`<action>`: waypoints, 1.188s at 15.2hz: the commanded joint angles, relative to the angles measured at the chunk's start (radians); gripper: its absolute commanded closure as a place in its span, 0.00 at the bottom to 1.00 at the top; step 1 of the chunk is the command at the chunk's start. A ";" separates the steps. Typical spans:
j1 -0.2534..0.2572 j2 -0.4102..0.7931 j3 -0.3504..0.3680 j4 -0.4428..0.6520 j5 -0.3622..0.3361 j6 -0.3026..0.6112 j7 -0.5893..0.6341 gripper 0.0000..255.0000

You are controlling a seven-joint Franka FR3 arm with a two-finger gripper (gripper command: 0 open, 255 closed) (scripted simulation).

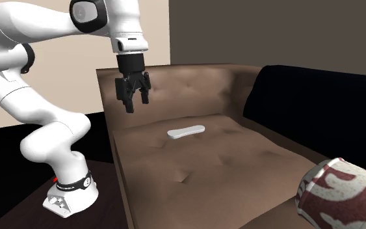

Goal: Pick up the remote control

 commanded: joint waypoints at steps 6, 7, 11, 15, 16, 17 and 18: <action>0.055 0.112 0.053 -0.006 0.028 0.100 -0.020 0.00; 0.066 0.136 0.064 -0.005 0.032 0.120 -0.024 0.00; 0.106 0.234 0.109 0.007 0.047 0.193 -0.040 0.00; 0.144 0.337 0.155 0.029 0.055 0.261 -0.054 0.00; 0.152 0.364 0.167 0.036 0.056 0.277 -0.057 0.00; 0.161 0.390 0.179 0.043 0.056 0.292 -0.060 0.00; 0.170 0.417 0.191 0.052 0.055 0.307 -0.062 0.00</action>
